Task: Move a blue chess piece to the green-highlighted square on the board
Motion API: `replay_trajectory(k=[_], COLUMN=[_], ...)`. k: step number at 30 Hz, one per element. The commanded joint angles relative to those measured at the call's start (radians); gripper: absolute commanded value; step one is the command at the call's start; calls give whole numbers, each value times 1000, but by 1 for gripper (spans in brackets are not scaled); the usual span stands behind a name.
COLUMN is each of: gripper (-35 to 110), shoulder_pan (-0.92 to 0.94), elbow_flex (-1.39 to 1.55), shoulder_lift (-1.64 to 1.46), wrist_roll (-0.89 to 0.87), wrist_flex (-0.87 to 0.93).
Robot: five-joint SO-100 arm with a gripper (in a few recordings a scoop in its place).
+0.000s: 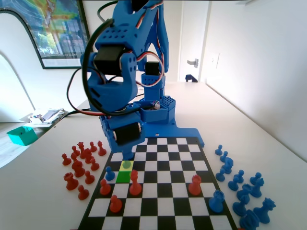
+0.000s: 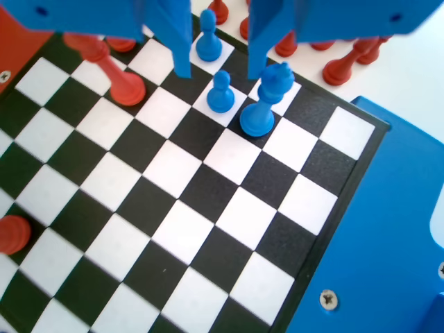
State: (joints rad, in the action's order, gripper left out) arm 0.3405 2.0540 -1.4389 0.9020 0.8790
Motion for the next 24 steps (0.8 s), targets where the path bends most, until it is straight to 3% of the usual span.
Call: replay_trajectory(k=[1, 24], gripper=[14, 14], shoulder_pan=[15, -15], elbow_flex=[9, 35], shoulder_lift=[-80, 20], wrist_roll=[26, 8], wrist_flex=[-37, -153])
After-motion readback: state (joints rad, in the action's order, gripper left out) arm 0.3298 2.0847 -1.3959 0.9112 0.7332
